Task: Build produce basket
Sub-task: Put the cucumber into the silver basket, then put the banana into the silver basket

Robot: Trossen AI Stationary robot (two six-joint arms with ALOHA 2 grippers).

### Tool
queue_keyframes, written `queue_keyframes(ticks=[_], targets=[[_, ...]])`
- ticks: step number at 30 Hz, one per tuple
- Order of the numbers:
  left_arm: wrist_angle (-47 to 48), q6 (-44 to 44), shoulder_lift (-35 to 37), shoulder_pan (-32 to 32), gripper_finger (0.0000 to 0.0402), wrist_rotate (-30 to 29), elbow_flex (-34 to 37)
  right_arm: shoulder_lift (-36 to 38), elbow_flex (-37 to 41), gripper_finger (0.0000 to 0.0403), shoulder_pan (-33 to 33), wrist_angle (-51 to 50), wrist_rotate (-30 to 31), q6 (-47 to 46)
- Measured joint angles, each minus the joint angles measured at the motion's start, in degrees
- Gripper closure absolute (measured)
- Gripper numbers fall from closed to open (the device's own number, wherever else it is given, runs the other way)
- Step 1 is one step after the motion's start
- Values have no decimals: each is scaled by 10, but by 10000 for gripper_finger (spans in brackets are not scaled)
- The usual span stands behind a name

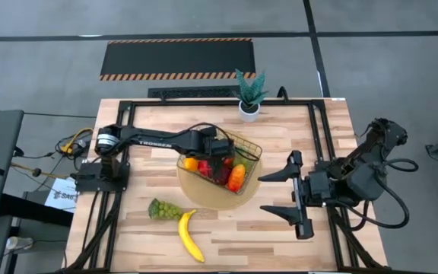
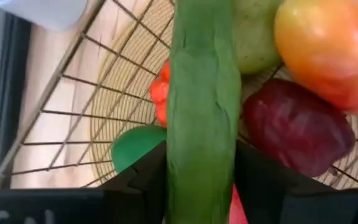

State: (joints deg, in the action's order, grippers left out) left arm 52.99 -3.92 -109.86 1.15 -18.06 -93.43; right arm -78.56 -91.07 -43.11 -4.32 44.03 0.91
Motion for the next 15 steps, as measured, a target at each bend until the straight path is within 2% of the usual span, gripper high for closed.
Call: queue_keyframes(ticks=[10,15], targets=[[22,-34,0,-2,181,50,-10,1,0,92,0,-9,0,0],[92,-42,53,-30,164,127,-28,1,0,92,1,-15,0,0]])
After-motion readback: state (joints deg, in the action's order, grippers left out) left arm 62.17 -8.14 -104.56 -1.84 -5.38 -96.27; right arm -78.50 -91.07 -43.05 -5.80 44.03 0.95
